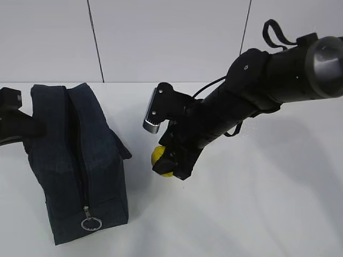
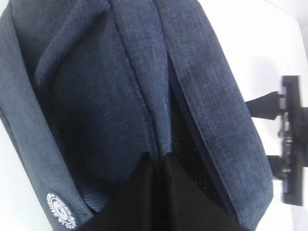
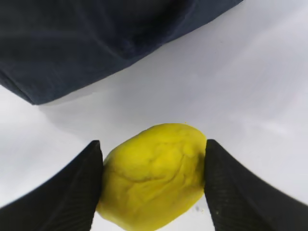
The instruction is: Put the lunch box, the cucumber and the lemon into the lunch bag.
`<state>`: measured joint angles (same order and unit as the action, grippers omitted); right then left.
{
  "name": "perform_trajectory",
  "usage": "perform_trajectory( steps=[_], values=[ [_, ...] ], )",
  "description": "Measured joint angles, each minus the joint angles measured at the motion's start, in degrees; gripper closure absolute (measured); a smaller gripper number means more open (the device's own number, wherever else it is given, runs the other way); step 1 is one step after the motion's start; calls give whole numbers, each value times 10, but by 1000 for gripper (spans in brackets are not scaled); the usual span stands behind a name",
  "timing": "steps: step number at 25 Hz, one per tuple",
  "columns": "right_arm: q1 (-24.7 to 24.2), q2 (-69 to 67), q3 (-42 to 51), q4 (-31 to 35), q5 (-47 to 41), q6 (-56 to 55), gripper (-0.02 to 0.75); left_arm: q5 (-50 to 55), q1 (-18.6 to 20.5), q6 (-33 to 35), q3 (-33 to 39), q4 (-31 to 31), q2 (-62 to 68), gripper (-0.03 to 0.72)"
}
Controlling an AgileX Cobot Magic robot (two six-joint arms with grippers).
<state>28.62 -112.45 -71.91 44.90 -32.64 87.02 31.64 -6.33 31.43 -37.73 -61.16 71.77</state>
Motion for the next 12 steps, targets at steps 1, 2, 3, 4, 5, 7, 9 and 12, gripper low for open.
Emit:
perform_trajectory(
  steps=[1, 2, 3, 4, 5, 7, 9, 12],
  values=[
    [0, 7, 0, -2, 0, -9, 258, 0, 0, 0, 0, 0, 0, 691],
    [0, 14, 0, -5, 0, -19, 258, 0, 0, 0, 0, 0, 0, 691],
    [0, 20, 0, -5, -1, -28, 258, 0, 0, 0, 0, 0, 0, 691],
    [0, 28, 0, -7, -2, -36, 258, 0, 0, 0, 0, 0, 0, 691],
    [0, 37, 0, -7, -3, -45, 258, -1, 0, 0, 0, 0, 0, 691],
    [0, 52, 0, -8, -4, -66, 259, -1, 0, 0, 0, 0, 0, 691],
    [0, 69, 0, -9, -5, -99, 259, -1, 0, 0, 0, 0, 0, 691],
    [0, 90, 0, -6, -4, -168, 259, -1, 0, 0, 0, 0, 0, 691]
  ],
)
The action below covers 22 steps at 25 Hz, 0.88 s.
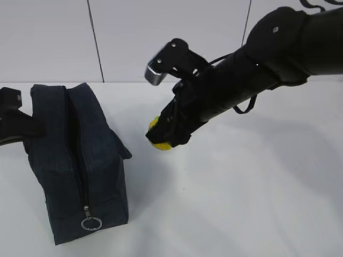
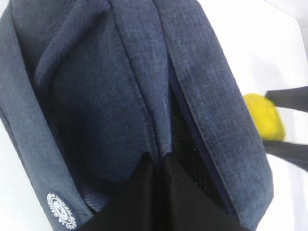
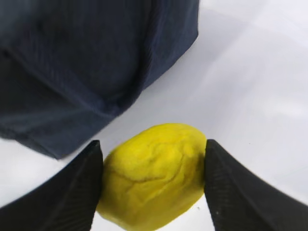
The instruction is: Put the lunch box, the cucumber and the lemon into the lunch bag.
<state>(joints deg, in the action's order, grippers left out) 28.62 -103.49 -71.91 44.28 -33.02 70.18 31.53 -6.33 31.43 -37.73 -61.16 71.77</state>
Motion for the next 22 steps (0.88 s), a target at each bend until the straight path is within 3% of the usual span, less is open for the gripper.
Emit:
perform_trajectory(
  steps=[5, 12, 22],
  values=[
    [0, 28, 0, 49, 6, -67, 259, 0, 0, 0, 0, 0, 0, 691],
    [0, 74, 1, 140, 12, -77, 260, 0, 0, 0, 0, 0, 0, 691],
    [0, 86, 1, 362, -37, -77, 260, 0, 0, 0, 0, 0, 0, 691]
  ],
)
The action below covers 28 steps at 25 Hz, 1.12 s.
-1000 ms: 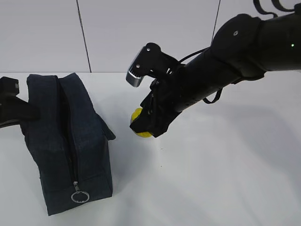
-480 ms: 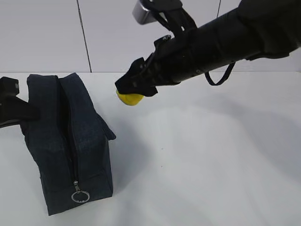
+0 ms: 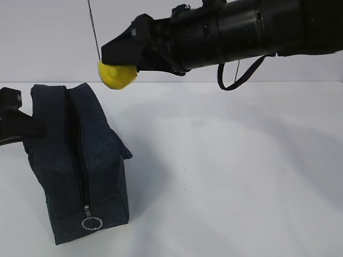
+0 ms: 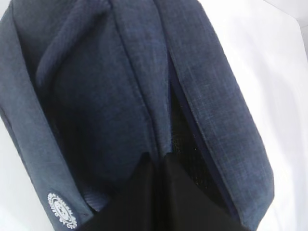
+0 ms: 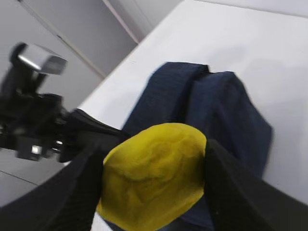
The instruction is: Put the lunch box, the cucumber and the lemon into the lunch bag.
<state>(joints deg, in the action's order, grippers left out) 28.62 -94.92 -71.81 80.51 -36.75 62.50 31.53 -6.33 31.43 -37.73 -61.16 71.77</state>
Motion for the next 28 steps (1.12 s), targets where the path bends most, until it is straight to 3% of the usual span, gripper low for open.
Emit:
perform_trajectory(
  steps=[6, 14, 28],
  values=[
    [11, -1, 0, 59, -21, 12, 260, 0, 0, 0, 0, 0, 0, 691],
    [62, -29, 0, 65, -24, 136, 260, 0, 0, 0, 0, 0, 0, 691],
    [69, -114, 0, 136, -22, 261, 260, 0, 0, 0, 0, 0, 0, 691]
  ],
)
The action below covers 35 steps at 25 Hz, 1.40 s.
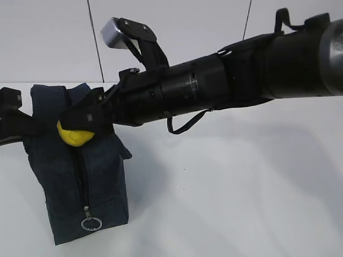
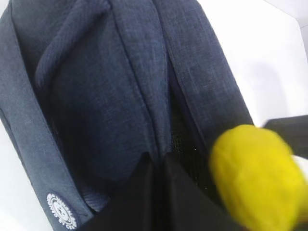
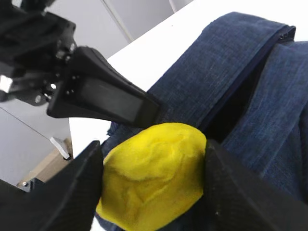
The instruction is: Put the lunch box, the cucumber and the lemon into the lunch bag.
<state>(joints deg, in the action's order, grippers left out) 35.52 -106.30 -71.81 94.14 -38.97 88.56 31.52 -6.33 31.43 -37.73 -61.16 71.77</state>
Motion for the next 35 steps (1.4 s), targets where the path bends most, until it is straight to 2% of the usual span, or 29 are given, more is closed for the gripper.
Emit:
perform_trajectory(
  steps=[10, 14, 18, 27, 30, 33, 35],
  values=[
    [8, -72, -50, 33, 4, 162, 260, 0, 0, 0, 0, -2, 0, 691],
    [8, -81, -59, 29, 46, 235, 260, 2, 0, 0, 0, -2, 0, 691],
    [8, -82, -59, -3, 95, 256, 260, 3, 0, 0, 0, -3, 0, 691],
    [11, -82, -59, -11, 103, 259, 260, 3, 0, 0, 0, -4, 0, 691],
    [11, -82, -59, -11, 104, 259, 220, 3, 0, 0, 0, -4, 0, 691],
    [11, -82, -59, -11, 108, 258, 138, 3, 0, 0, 0, -4, 0, 691],
    [11, -82, -59, -10, 108, 258, 124, 3, 0, 0, 0, -4, 0, 691]
  ],
)
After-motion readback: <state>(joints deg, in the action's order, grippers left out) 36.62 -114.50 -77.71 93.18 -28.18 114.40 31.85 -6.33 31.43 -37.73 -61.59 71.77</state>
